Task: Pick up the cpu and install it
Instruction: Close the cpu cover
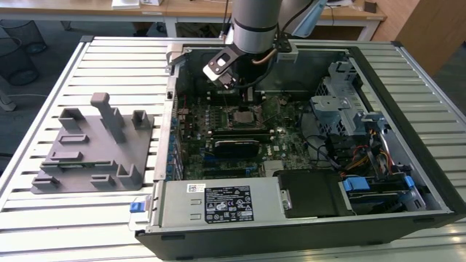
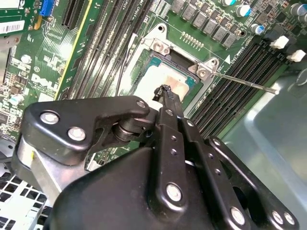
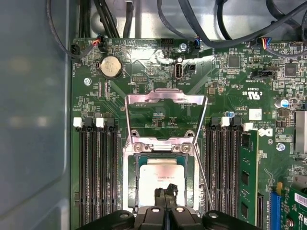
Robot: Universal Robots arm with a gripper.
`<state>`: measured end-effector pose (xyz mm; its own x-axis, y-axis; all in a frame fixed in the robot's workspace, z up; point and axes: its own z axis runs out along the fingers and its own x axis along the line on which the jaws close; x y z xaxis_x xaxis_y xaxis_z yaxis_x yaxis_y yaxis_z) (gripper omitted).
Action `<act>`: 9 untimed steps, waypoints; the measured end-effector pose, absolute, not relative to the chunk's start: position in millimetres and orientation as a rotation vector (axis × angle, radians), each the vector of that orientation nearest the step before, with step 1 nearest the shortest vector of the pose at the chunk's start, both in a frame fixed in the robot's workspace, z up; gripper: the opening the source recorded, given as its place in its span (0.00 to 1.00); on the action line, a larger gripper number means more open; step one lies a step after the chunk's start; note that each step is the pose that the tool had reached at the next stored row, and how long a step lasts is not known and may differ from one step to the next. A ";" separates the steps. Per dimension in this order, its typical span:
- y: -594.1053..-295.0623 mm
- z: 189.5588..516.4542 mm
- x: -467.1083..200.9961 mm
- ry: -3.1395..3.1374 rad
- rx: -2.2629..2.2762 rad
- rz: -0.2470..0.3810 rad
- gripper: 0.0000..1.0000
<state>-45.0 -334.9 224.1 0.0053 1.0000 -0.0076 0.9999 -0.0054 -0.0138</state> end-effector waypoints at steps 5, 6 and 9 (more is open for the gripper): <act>-334.9 225.9 -45.0 -2.212 -2.224 0.025 0.11; -334.9 227.1 -45.0 -2.212 -2.224 0.024 0.11; -334.9 230.8 -45.3 -2.212 -2.224 0.024 0.11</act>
<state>-45.3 -334.9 230.8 0.0052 1.0000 -0.0073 0.9999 -0.0053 -0.0141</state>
